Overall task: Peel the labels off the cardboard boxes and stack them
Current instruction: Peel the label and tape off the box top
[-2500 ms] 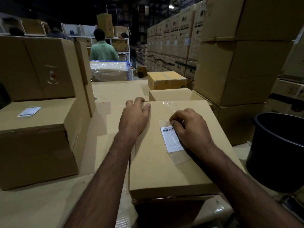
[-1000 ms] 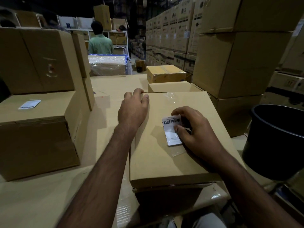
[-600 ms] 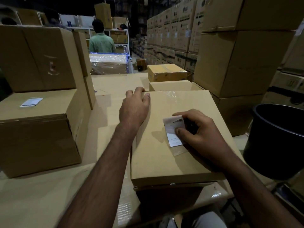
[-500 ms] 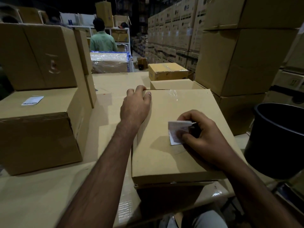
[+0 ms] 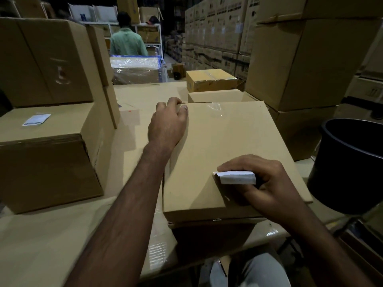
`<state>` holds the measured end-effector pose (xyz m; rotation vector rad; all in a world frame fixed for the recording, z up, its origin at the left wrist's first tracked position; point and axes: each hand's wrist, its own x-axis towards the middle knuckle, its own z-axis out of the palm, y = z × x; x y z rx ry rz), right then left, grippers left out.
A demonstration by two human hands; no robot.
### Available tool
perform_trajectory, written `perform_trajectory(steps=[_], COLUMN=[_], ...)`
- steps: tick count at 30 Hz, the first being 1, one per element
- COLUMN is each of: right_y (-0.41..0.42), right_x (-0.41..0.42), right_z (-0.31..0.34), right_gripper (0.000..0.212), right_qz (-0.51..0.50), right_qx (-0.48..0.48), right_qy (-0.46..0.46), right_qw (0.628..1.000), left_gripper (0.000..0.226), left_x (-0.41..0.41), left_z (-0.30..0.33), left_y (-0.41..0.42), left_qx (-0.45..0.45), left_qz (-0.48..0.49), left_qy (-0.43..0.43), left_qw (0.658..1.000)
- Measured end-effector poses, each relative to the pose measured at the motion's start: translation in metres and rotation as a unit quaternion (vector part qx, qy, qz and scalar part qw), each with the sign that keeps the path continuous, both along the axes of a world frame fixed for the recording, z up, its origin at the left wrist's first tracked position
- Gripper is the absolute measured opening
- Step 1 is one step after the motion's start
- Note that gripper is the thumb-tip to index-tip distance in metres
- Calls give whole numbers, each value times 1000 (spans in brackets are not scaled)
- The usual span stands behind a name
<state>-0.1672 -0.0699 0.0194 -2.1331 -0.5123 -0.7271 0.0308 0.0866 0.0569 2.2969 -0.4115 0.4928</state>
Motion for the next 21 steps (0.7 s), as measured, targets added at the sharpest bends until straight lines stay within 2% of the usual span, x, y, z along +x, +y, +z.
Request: perform_trajectory(steps=[8, 21], right_y=[1, 4], right_x=[-6, -2], right_z=[3, 6], right_gripper=[29, 30], right_qz=[-1, -19], right_qx=[65, 84], right_qy=[32, 50], right_qw=[997, 995], left_gripper=[38, 39], left_x=[1, 2], left_z=[-1, 1], left_y=[-1, -1], left_qx=[3, 1], left_qz=[3, -3], left_qy=[-5, 9], left_qw=[1000, 1000])
